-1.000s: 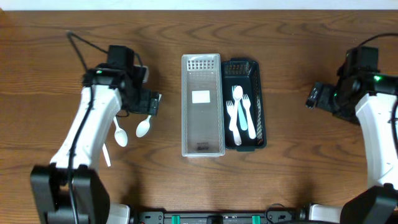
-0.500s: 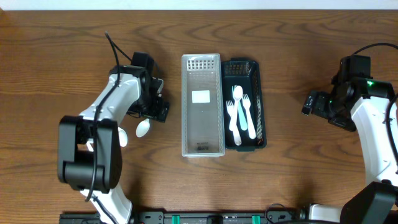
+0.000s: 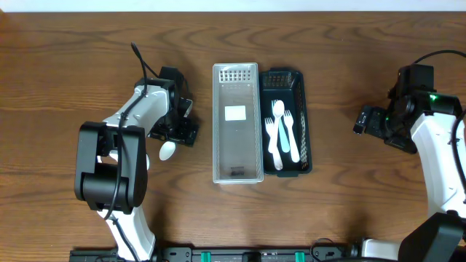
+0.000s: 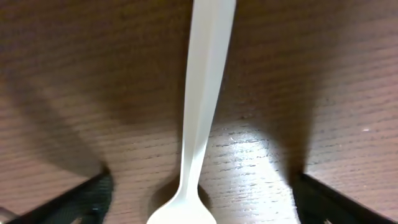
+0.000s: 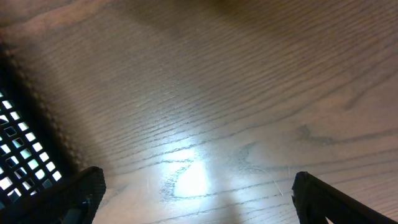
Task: Pack container
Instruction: 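Move the left gripper over the white spoons and lower, then carry a white spoon right and drop it into the clear caddy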
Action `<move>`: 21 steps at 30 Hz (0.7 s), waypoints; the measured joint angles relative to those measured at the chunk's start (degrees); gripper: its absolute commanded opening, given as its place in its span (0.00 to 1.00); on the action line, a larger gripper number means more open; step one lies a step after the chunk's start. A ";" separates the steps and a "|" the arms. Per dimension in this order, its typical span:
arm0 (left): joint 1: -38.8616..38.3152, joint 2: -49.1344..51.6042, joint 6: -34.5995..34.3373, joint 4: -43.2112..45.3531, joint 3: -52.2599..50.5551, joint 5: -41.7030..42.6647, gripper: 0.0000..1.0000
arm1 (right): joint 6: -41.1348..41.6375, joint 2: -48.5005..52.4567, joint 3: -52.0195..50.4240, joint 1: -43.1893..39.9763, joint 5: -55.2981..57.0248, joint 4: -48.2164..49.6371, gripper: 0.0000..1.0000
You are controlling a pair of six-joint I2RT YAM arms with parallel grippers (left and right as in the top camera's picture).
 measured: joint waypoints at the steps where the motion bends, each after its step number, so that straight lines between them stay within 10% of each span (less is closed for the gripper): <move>1: 0.00 0.00 0.20 -0.07 0.00 0.04 0.67 | 0.02 0.00 0.00 0.00 0.02 0.00 0.99; 9: 0.02 0.02 0.00 -0.15 0.00 0.02 0.25 | 0.02 0.00 0.00 0.00 -0.02 0.00 0.99; 21: 0.00 0.02 0.11 0.11 0.00 0.26 0.06 | 0.00 0.00 0.00 0.00 -0.02 0.02 0.99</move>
